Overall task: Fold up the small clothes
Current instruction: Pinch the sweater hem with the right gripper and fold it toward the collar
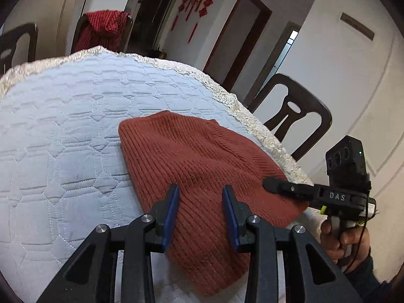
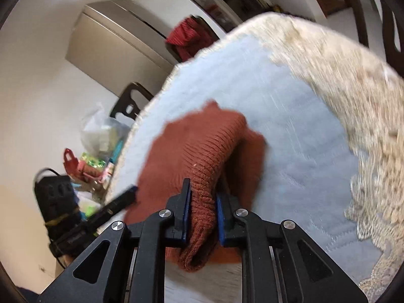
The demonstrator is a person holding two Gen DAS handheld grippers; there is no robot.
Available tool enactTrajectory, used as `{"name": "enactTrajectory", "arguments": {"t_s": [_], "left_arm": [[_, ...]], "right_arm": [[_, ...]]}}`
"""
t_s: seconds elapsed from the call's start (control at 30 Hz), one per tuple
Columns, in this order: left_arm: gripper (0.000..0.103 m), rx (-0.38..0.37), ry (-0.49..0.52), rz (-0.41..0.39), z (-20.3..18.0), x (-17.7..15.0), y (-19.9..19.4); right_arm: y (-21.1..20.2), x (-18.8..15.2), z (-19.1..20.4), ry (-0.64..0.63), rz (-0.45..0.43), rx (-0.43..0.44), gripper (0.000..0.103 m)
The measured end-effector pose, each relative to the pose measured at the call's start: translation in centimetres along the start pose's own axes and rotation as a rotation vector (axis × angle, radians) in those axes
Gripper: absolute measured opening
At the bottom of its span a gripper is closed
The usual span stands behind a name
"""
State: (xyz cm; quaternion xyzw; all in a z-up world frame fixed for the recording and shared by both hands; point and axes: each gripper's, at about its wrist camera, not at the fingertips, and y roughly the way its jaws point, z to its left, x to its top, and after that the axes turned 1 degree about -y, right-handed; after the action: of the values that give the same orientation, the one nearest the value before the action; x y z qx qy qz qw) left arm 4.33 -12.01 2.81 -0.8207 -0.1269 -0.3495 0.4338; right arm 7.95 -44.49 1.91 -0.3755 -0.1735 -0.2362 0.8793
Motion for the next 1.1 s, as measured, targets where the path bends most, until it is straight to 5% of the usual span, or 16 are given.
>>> {"name": "enactTrajectory", "arguments": {"t_s": [0.23,0.47,0.67,0.7,1.1], "left_arm": [[0.037,0.008,0.001,0.005,0.1,0.0,-1.0],[0.037,-0.024,0.036,-0.020,-1.0,-0.5,-3.1],[0.037,0.029,0.116,0.015,-2.4,-2.7,-1.5],[0.037,0.044,0.134,0.007,-2.7,-2.9,-1.4],[0.037,0.097,0.109,-0.031,-2.0,0.7,-0.2]], "right_arm": [[-0.6,0.2,0.2,-0.012,0.001,0.024,0.021],[-5.6,0.0,3.2,-0.171,-0.134,-0.032,0.021],[-2.2,-2.5,4.4,-0.292,-0.002,-0.108,0.014],[-1.6,-2.8,3.7,-0.291,0.016,-0.138,0.000],[-1.6,-0.2,5.1,-0.302,-0.084,-0.108,0.001]]}}
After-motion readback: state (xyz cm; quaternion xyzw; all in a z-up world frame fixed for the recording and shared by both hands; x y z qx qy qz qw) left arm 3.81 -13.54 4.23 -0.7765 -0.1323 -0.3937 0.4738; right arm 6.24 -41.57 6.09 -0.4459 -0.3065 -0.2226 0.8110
